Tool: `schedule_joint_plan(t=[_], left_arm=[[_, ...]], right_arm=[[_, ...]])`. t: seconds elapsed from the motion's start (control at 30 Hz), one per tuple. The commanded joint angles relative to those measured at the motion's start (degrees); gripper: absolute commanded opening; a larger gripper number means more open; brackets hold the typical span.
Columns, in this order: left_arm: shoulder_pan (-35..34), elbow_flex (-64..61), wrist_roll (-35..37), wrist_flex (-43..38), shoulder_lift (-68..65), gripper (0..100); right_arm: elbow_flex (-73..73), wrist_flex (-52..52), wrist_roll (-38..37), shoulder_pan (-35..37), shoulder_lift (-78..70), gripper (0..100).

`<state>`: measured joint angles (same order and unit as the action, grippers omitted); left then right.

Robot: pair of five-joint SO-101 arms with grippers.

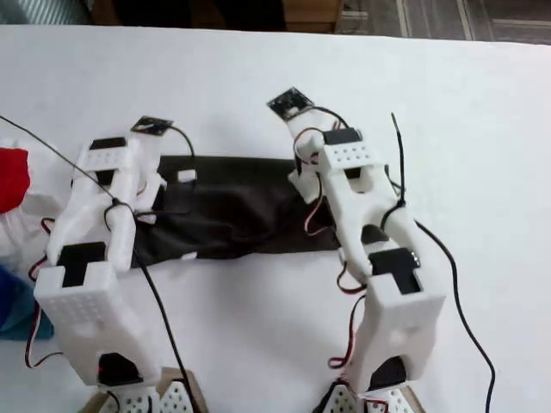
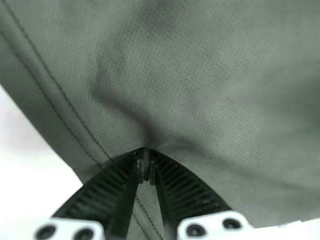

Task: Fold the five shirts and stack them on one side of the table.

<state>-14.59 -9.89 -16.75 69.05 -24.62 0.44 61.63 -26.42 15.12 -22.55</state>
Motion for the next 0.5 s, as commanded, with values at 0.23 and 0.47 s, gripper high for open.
schedule_joint_plan(t=[0.23, 0.47], left_arm=[[0.4, 1.6, -0.4, 0.0, -0.7, 2], [0.4, 1.7, -0.4, 0.0, -0.7, 2]], right_arm=[[-5.0, 6.1, 0.5, -4.5, 3.0, 2.0], [-4.7, 14.9, 0.0, -5.4, 7.3, 2.0]])
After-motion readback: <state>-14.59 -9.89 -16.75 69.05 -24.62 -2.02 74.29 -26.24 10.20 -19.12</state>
